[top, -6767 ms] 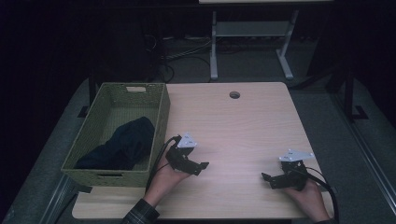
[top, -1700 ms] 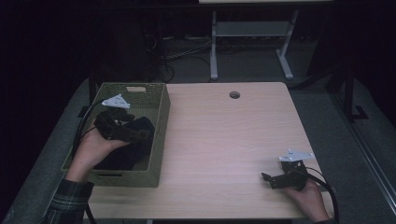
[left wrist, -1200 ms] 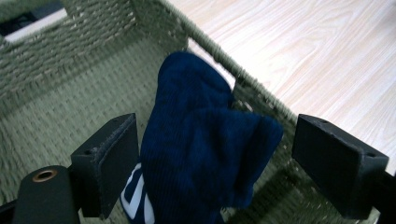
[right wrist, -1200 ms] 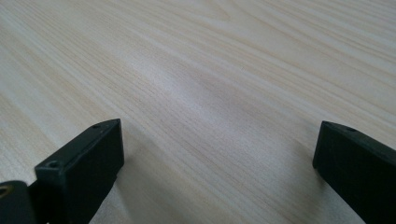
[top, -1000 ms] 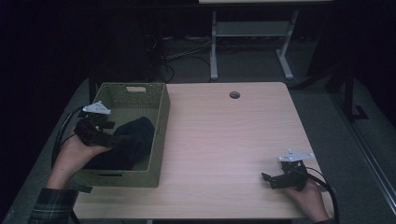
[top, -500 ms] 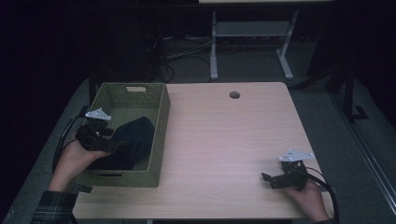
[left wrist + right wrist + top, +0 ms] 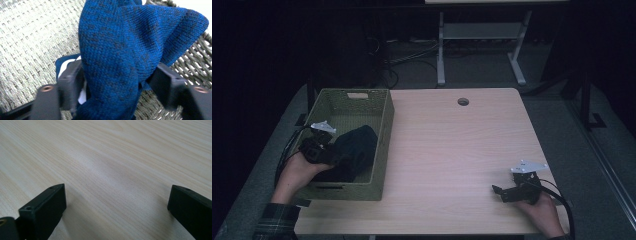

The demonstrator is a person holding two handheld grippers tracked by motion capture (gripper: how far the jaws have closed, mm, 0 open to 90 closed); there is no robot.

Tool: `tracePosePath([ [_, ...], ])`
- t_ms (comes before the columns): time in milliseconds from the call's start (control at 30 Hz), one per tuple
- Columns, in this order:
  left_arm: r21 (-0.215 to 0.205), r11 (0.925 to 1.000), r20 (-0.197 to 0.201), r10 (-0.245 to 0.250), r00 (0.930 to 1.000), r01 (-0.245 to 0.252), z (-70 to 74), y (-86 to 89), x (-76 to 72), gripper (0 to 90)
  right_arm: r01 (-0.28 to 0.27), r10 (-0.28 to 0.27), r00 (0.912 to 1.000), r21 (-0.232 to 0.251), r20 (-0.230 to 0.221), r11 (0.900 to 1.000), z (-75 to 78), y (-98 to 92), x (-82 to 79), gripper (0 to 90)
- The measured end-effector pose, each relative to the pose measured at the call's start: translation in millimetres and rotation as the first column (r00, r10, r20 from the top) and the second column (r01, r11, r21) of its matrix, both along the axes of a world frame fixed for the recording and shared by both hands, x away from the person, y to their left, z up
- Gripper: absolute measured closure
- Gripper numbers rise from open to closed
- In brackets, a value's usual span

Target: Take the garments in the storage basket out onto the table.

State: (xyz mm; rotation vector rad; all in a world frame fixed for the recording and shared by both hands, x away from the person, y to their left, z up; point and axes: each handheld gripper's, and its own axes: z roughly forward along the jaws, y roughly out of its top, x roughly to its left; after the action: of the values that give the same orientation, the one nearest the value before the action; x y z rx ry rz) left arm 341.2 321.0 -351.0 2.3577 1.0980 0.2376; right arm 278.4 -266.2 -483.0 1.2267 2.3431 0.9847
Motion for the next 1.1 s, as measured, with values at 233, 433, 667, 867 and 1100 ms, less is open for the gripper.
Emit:
tracePosePath([
  [233,-0.006,0.9999,-0.008,-0.014,0.9999,0.014,1.2,-1.6,0.9,55.0,0.0,0.0,1.0,0.0,0.0,1.0,0.0,0.0,0.0,1.5],
  [433,-0.014,0.9989,-0.054,-0.046,0.9975,0.045,1.6,-2.9,3.0,76.6,0.0,0.0,1.0,0.0,0.0,1.0,0.0,0.0,0.0,1.5],
  [667,-0.014,0.9988,-0.069,-0.048,0.9964,0.047,6.6,-3.8,3.1,77.9,0.0,0.0,1.0,0.0,0.0,1.0,0.0,0.0,0.0,1.5],
  [867,-0.006,0.9989,-0.059,-0.047,0.9972,0.047,18.6,-7.4,1.5,77.9,0.0,0.0,1.0,0.0,0.0,1.0,0.0,0.0,0.0,1.5],
  [1100,0.008,0.9984,-0.04,-0.056,0.9976,0.057,35.4,-12.0,0.9,77.9,-0.001,0.001,1.0,0.004,0.0,1.0,0.0,0.1,-0.1,1.5],
])
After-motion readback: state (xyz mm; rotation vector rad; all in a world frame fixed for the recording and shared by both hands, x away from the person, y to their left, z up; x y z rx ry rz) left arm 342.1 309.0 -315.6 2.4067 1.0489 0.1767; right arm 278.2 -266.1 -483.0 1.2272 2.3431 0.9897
